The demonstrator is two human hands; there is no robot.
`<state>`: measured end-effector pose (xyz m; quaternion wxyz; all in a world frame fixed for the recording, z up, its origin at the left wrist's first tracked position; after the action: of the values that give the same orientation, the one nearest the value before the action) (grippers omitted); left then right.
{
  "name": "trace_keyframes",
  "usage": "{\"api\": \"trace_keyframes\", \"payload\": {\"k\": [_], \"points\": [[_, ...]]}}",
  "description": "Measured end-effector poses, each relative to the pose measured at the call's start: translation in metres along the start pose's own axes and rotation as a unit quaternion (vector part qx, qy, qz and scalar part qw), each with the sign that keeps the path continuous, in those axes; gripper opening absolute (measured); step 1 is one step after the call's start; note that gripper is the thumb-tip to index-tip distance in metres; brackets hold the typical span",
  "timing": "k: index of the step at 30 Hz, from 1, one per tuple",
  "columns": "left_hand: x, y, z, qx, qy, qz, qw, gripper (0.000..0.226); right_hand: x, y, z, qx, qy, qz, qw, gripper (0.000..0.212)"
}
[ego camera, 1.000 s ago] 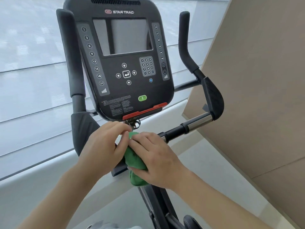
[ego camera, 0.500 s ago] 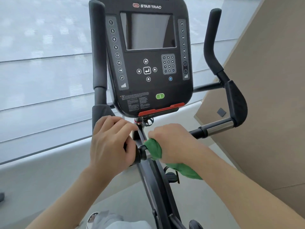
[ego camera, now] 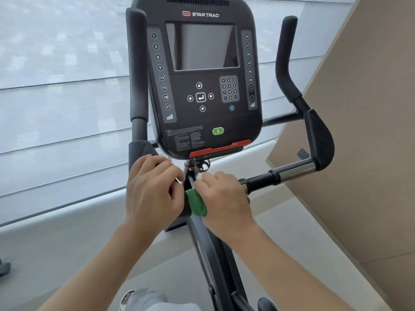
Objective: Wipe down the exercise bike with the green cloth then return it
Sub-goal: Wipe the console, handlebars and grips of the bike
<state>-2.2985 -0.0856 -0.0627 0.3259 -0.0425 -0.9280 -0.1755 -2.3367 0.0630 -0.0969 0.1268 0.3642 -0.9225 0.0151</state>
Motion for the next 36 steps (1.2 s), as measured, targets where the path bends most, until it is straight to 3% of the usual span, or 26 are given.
{"api": "trace_keyframes", "payload": {"k": [2, 5, 9, 14, 17, 18, 20, 23, 26, 27, 29, 31, 33, 34, 36], "points": [[0.000, -0.001, 0.001, -0.004, 0.010, 0.001, 1.000, 0.021, -0.010, -0.011, 0.008, 0.019, 0.067, 0.033, 0.997, 0.034], [0.000, -0.001, 0.001, -0.008, 0.010, 0.004, 1.000, 0.022, -0.011, -0.019, 0.017, 0.047, 0.101, 0.044, 0.993, 0.034], [0.000, -0.001, 0.001, 0.001, -0.017, 0.010, 1.000, 0.020, -0.015, 0.010, 0.011, 0.083, 0.140, -0.066, 0.985, 0.030], [0.000, -0.001, 0.000, 0.006, -0.027, 0.020, 0.999, 0.018, -0.027, 0.108, 0.000, 0.072, 0.122, -0.052, 0.989, 0.026], [0.000, 0.000, 0.000, 0.010, -0.019, 0.012, 1.000, 0.017, -0.027, 0.131, -0.007, 0.021, 0.094, -0.036, 0.995, 0.019], [0.000, 0.000, 0.001, 0.013, -0.017, 0.011, 1.000, 0.017, -0.022, 0.131, -0.009, 0.008, 0.063, -0.024, 0.998, 0.020], [0.000, 0.000, 0.001, 0.019, -0.017, 0.010, 1.000, 0.017, -0.007, 0.130, -0.007, -0.004, -0.071, 0.011, 0.997, 0.024], [0.000, 0.001, 0.001, 0.027, -0.011, 0.010, 1.000, 0.018, 0.017, 0.133, -0.008, 0.030, -0.322, 0.050, 0.945, 0.020], [-0.001, 0.002, 0.001, 0.025, 0.002, 0.012, 1.000, 0.018, 0.026, 0.134, -0.011, 0.072, -0.425, 0.064, 0.900, 0.023], [-0.001, 0.001, 0.002, 0.024, 0.007, 0.013, 1.000, 0.019, 0.024, 0.133, -0.012, 0.071, -0.411, 0.063, 0.907, 0.021], [-0.003, 0.000, 0.003, 0.020, 0.016, 0.014, 1.000, 0.019, 0.013, 0.132, -0.011, 0.042, -0.304, 0.055, 0.950, 0.018], [-0.003, -0.003, 0.004, 0.016, 0.023, 0.016, 0.999, 0.020, -0.005, 0.125, -0.008, 0.013, -0.117, 0.044, 0.992, 0.025], [-0.004, -0.004, 0.005, 0.013, 0.029, 0.015, 0.999, 0.020, -0.022, 0.113, -0.006, -0.008, 0.060, 0.046, 0.997, 0.028], [-0.004, -0.004, 0.005, 0.011, 0.033, 0.015, 0.999, 0.020, -0.027, 0.110, -0.004, -0.018, 0.101, 0.053, 0.993, 0.028], [-0.005, -0.003, 0.005, 0.011, 0.033, 0.016, 0.999, 0.021, -0.027, 0.109, -0.002, -0.027, 0.098, 0.060, 0.993, 0.028]]}}
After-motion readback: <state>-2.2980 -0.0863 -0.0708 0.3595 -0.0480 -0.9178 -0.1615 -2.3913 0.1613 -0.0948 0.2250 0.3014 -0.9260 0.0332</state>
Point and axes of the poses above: each hand's wrist, its own x-axis towards the middle knuckle, its own z-axis out of the palm, y = z × x, the point moved 5 cm from there along x, towards the middle knuckle, and after that the axes turned 4 degrees about -y, right-handed, at the moved point
